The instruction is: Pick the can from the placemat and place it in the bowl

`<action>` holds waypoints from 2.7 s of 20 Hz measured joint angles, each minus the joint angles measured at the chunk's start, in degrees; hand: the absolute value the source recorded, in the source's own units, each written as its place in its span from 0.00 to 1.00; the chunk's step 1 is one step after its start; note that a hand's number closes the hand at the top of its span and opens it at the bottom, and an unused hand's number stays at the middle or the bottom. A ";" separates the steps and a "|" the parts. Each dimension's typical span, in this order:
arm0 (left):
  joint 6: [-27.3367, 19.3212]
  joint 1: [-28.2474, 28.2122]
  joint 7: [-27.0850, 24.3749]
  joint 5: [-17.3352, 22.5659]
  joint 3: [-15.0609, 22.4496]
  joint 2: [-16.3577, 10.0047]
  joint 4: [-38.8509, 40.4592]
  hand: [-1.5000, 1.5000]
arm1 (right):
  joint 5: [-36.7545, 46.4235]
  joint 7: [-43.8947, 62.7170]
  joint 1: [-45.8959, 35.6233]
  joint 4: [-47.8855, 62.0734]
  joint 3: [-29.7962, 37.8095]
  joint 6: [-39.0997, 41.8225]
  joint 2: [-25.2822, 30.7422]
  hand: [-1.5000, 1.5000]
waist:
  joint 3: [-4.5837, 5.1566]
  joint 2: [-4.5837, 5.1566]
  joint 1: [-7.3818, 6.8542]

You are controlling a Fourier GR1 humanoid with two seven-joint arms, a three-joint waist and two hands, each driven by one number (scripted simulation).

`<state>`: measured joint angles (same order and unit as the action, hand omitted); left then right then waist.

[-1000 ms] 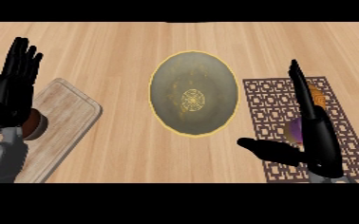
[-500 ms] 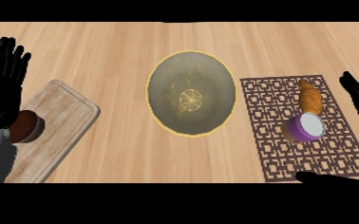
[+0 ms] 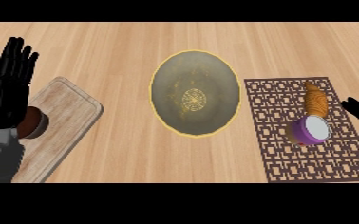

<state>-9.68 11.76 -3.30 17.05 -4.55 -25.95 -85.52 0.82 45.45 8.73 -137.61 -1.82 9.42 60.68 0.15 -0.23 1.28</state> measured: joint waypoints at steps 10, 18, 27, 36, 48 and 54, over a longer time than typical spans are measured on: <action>1.17 1.02 -0.20 -2.08 -0.37 2.55 0.69 0.50 | -3.06 3.33 -0.68 3.20 4.57 11.44 -4.25 0.00 | -0.13 0.19 -0.96; 3.47 1.00 0.40 -2.80 -2.48 2.51 0.59 0.50 | 4.25 -0.86 -1.89 10.38 2.50 16.47 -12.19 0.00 | -0.17 0.23 -1.26; 4.70 1.55 1.16 -3.89 -3.80 3.89 0.61 0.50 | 16.19 -11.60 -0.11 19.72 2.43 17.50 -19.50 0.00 | -0.17 0.22 -1.14; 5.28 2.57 1.99 -5.59 -5.00 5.46 1.07 0.50 | 23.70 -20.85 -3.19 26.88 2.87 18.39 -25.42 0.00 | -0.16 0.23 -1.19; 6.94 1.36 1.02 -7.31 -6.61 7.23 0.46 0.50 | 32.75 -25.46 -6.61 34.61 2.49 20.00 -31.38 0.00 | -0.16 0.23 -1.25; 7.43 2.95 2.40 -7.75 -7.55 7.23 0.88 0.50 | 35.90 -28.65 -6.37 38.59 3.77 19.85 -32.95 0.00 | -0.15 0.23 -1.16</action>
<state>-2.25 14.71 -0.90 9.30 -12.10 -18.72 -84.64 36.72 16.80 2.36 -99.02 1.95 29.26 27.73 0.00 -0.01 0.12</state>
